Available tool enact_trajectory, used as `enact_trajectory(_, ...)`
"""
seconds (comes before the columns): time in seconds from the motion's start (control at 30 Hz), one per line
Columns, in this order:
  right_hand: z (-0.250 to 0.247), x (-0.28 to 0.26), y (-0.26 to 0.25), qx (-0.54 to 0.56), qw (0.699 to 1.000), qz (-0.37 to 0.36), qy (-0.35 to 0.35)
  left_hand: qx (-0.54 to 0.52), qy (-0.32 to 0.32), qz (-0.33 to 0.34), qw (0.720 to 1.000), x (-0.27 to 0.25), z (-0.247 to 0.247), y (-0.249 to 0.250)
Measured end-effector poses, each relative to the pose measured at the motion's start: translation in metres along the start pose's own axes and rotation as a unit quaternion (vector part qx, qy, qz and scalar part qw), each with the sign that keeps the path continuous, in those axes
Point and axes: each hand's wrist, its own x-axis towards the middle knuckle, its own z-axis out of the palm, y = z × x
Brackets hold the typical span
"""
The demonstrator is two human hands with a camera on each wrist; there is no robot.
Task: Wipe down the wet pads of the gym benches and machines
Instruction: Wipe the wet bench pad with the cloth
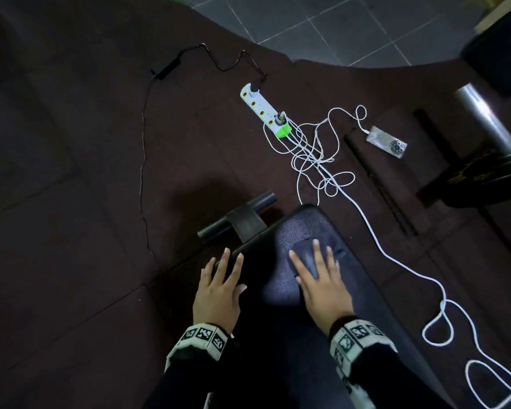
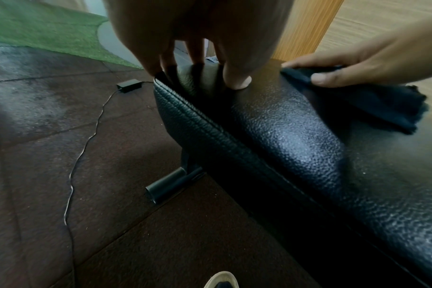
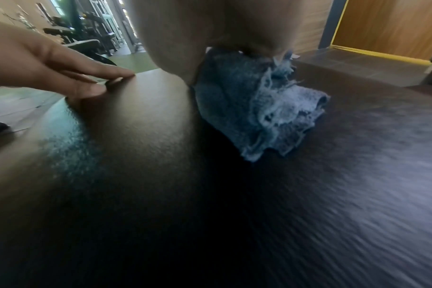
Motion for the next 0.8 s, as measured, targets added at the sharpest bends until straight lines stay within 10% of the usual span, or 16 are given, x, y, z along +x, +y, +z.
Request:
enact_trajectory(0.33, -0.037, 0.072, 0.021, 0.095, 0.995, -0.012, 0.026, 0.057, -0.023, -0.040, 0.997, -0.004, -0.005, 0.033)
enact_trajectory(0.8, -0.015, -0.034, 0.124, 0.269, 0.953, 0.141, -0.025, 0.089, -0.031, -0.023, 0.995, -0.003, 0.002, 0.035)
